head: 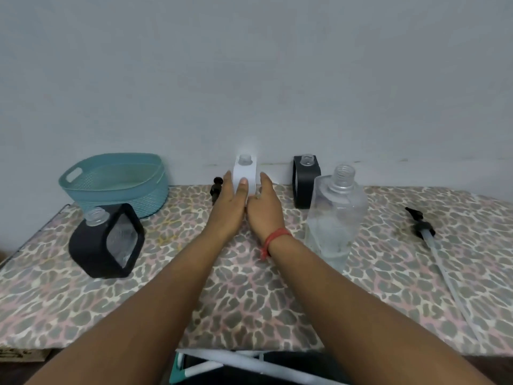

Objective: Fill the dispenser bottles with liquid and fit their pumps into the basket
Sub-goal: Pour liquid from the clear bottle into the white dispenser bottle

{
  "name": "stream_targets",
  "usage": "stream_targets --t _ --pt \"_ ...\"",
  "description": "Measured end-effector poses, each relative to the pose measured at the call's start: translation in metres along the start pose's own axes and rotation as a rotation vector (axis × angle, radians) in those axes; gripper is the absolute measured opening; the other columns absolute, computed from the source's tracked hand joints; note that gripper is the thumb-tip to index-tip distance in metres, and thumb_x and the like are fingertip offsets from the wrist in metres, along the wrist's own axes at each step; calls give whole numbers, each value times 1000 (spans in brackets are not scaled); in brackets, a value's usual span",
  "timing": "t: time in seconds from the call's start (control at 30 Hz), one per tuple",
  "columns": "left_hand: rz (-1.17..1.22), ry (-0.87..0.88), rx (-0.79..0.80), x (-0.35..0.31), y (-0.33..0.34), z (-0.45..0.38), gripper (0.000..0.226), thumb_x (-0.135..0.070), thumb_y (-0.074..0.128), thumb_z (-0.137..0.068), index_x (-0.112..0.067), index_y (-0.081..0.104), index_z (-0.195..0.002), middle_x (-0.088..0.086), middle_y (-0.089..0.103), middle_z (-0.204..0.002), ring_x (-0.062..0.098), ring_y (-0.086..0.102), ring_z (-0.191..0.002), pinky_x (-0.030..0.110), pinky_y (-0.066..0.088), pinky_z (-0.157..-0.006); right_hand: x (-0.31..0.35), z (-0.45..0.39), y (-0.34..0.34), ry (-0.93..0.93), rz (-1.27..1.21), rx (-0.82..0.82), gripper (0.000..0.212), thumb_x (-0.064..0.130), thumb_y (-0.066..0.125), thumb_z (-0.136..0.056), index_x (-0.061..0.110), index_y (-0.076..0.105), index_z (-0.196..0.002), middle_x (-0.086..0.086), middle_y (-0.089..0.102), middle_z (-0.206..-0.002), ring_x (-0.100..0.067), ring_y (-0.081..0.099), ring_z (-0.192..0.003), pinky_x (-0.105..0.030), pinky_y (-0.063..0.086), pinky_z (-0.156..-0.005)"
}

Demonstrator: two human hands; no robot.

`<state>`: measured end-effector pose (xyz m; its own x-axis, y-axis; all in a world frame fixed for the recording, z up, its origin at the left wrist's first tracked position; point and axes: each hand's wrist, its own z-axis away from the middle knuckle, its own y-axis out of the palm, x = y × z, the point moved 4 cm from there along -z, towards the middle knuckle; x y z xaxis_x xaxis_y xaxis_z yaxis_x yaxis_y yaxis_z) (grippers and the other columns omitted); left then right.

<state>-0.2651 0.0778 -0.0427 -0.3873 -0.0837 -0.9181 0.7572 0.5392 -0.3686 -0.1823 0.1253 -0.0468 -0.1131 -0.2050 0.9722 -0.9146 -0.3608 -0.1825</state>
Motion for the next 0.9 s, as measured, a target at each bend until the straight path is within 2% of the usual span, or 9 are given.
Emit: stream_targets --t 0.1,0.2,0.3,0.37,0.47,0.57,0.7,0.8,0.9 --pt "102 40 -18 2 7 -11 53 -54 30 -105 -34 32 -154 -14 50 -142 3 51 -125 21 39 -103 -8 -11 8 17 -44 -18 32 29 51 -98 32 55 -130 13 68 -111 0 65 -96 -17 51 -80" --pt "162 37 -25 2 8 -11 47 -53 29 -106 -35 41 -148 -21 57 -129 -8 54 -117 13 41 -93 -10 -12 9 17 -48 -11 31 30 52 -99 34 56 -130 17 68 -107 10 64 -89 -4 47 -67" --pt "216 24 -39 -2 2 -2 32 -50 29 -107 -43 47 -133 -34 58 -110 -24 56 -98 -2 40 -76 -8 -5 8 21 -74 24 39 17 49 -96 35 56 -131 18 69 -108 7 65 -91 -12 53 -74" --pt "241 24 -57 -6 -1 9 23 -49 30 -107 -49 47 -122 -38 57 -104 -26 55 -95 -3 39 -73 -5 7 6 16 -77 40 43 14 48 -95 37 56 -130 19 69 -108 8 65 -91 -18 56 -79" --pt "256 29 -56 -11 -5 36 28 -51 29 -106 -48 47 -128 -36 55 -112 -26 53 -101 0 39 -80 3 36 1 7 -78 58 50 8 46 -92 39 56 -129 25 67 -108 12 63 -93 -15 54 -81" --pt "289 20 -32 -13 -6 68 48 -62 31 -98 -43 45 -139 -31 55 -122 -21 54 -108 6 42 -86 10 71 -6 -7 -64 67 63 4 45 -91 51 47 -132 48 57 -99 24 57 -91 -2 47 -74" --pt "306 10 -14 -15 -7 115 67 -70 31 -91 -35 45 -147 -18 56 -138 -5 54 -123 18 43 -102 13 113 -16 -35 -56 66 60 3 46 -93 41 50 -138 33 60 -109 21 57 -98 -4 46 -80" --pt "309 23 -10 -20 -7 143 57 -68 32 -92 -41 45 -141 -29 56 -127 -16 57 -112 3 43 -87 16 140 -24 -49 -48 74 59 2 47 -92 40 51 -136 33 60 -108 22 57 -96 0 44 -76" --pt "327 18 1 -25 -6 162 56 -69 33 -91 -46 42 -141 -35 53 -125 -20 56 -108 5 42 -86 20 157 -29 -43 -46 79 59 3 47 -91 40 52 -136 33 60 -108 21 58 -95 0 45 -73"
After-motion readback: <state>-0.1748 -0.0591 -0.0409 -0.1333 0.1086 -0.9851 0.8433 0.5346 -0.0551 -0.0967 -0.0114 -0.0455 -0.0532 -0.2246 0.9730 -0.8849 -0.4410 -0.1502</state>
